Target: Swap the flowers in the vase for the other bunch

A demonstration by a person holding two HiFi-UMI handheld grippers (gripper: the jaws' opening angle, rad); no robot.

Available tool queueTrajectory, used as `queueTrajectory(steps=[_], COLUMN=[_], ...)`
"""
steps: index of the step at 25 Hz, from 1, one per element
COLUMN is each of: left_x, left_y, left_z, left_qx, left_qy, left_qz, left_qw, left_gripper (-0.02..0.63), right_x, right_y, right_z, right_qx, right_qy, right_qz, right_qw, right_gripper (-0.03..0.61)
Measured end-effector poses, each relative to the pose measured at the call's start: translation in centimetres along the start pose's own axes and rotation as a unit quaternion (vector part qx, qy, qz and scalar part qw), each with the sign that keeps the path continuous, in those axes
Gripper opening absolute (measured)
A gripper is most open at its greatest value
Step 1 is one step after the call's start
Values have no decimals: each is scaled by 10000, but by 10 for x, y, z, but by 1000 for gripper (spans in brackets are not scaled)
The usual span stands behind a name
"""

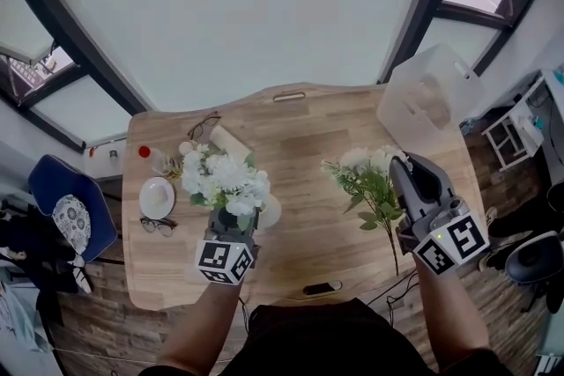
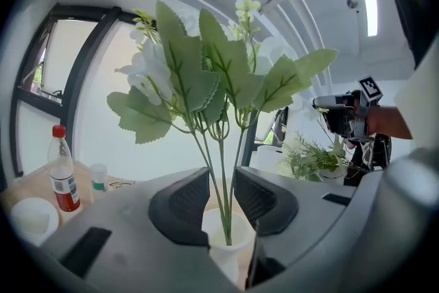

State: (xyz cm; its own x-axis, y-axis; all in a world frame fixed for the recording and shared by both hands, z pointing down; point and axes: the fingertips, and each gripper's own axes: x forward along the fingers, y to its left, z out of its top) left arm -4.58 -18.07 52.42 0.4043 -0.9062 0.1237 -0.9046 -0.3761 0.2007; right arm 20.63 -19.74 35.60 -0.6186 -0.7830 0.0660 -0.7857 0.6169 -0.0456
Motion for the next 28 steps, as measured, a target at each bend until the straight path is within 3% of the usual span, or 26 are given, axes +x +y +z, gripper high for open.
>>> queueTrajectory(steps=[5,9,15,22,28], left_x=[0,-4,-7,-11,-7], left_y=[-7,-9,-18,-22,-15], left_z=[-15,-27,-23,-4,-15], left_qx=[154,472,1028,787,1014], left_qy=[577,1204,1694,1656,2433], left_qz=[0,14,-204,-381,-493], left_qw=[9982,9916,9800,9823,9634], left_gripper=[132,158,202,303,322], right_x=[-1,-1,0,0,0], right_y=[1,8,19,26,30], right_z=[5,5,3,7,9], right_qx=[47,102,159,195,231], right_qy=[-101,-148,-213,-319,-372], right_qz=[56,123,220,293,340], right_qw=[9999,9998,9994,9989,9985], right_gripper=[61,61,61,61,61])
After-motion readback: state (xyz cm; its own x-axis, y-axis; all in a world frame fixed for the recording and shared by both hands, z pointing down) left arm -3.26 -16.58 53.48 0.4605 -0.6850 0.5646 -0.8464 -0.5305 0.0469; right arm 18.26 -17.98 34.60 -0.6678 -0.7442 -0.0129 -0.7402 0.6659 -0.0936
